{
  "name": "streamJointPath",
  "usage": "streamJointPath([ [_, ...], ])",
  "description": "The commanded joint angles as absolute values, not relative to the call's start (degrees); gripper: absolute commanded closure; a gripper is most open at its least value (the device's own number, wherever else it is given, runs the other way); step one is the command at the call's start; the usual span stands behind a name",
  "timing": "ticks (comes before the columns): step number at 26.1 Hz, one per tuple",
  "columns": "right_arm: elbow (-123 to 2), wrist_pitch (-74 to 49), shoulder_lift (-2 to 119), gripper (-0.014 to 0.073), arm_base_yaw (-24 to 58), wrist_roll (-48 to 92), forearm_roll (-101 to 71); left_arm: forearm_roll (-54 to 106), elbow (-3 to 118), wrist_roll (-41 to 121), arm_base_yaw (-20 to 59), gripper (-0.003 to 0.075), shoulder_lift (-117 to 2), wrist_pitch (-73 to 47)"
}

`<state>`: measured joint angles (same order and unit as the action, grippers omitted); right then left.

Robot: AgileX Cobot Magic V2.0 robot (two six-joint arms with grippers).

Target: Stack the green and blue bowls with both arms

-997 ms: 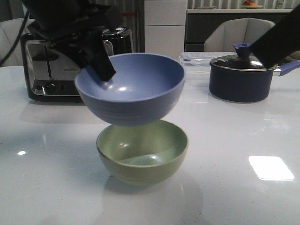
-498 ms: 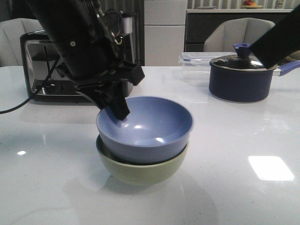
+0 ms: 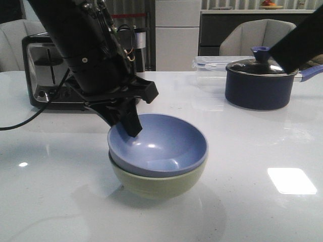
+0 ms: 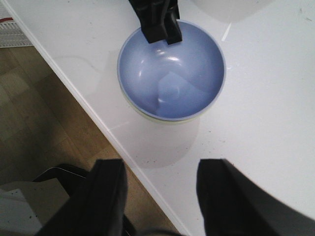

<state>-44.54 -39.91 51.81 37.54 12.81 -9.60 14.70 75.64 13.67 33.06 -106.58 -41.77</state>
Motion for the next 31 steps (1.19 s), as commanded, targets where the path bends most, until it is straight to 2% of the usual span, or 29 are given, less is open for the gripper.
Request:
streamJointPath([
  [1, -46.1, -36.9, 51.3, 0.0148, 37.6, 13.5, -9.9, 15.8, 77.3, 13.4, 33.5, 0.0344, -103.7, -40.3],
  [4, -46.1, -36.9, 51.3, 0.0148, 37.6, 13.5, -9.9, 15.8, 77.6, 13.3, 33.5, 0.0288, -102.8, -41.3],
  [10, -46.1, -36.9, 51.3, 0.0148, 37.6, 13.5, -9.9, 15.1, 77.8, 13.3, 33.5, 0.0286, -98.5, -41.9],
  [18, -46.1, -36.9, 51.3, 0.0148, 37.6, 13.5, -9.9, 12.4, 74.7, 13.3, 33.5, 0.0286, -87.2, -42.0],
  [25, -46.1, -36.9, 51.3, 0.0148, 37.6, 13.5, -9.9, 11.5, 67.7, 13.3, 33.5, 0.0286, -76.2, -41.7],
  [31, -46.1, -35.3, 51.3, 0.0148, 37.6, 13.5, -9.9, 11.1, 57.0, 13.3, 33.5, 0.0286, -62.7, -41.5],
])
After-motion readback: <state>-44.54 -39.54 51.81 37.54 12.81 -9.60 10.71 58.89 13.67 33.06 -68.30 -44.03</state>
